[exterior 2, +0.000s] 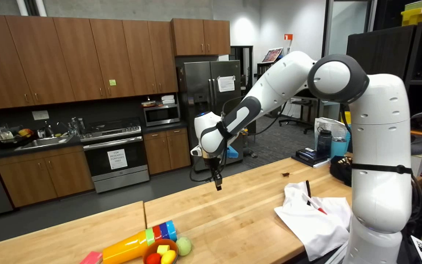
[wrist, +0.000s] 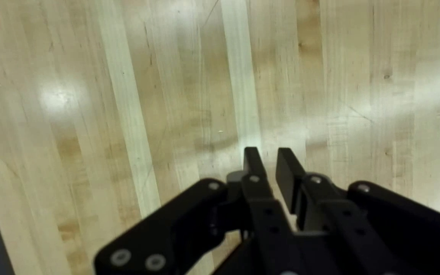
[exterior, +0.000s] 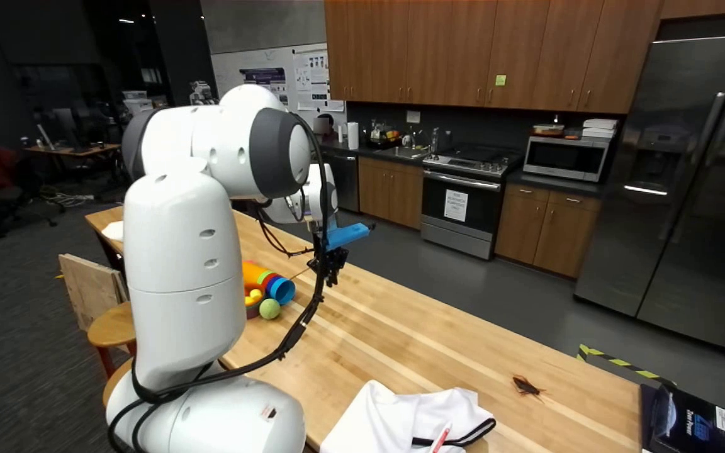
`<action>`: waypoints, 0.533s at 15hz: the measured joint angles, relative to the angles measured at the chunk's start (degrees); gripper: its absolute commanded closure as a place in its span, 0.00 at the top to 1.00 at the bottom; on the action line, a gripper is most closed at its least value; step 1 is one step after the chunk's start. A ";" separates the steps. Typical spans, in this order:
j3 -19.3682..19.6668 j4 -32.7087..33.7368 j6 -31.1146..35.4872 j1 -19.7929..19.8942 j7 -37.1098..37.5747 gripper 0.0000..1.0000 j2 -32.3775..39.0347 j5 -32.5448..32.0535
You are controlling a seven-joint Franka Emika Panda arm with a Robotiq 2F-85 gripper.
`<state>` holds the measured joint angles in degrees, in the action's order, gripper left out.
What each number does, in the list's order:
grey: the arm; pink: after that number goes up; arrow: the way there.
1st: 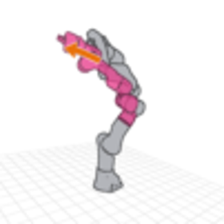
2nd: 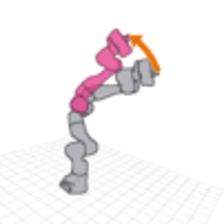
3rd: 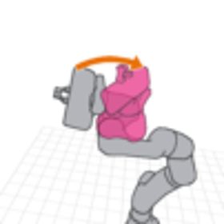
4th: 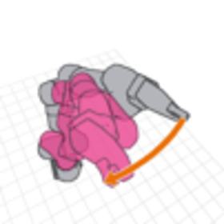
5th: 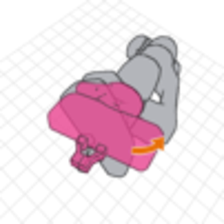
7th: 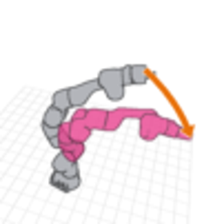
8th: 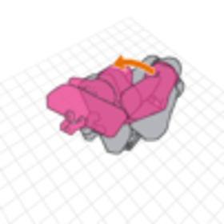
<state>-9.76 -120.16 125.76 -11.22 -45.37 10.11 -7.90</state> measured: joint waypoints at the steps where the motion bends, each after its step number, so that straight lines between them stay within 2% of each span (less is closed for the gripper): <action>1: -0.05 1.04 -0.09 -0.02 0.00 0.27 1.34 -0.20; 5: -0.06 2.17 -0.61 0.07 0.00 0.27 2.13 -0.28; 6: -0.06 2.28 -0.71 0.04 0.00 0.52 2.12 -0.28; 7: -0.07 2.33 -0.77 0.02 0.00 0.52 2.13 -0.28; 8: -0.18 2.34 -0.77 0.07 0.00 0.56 2.18 -0.28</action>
<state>-9.93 -117.82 124.99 -11.15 -45.38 12.29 -8.17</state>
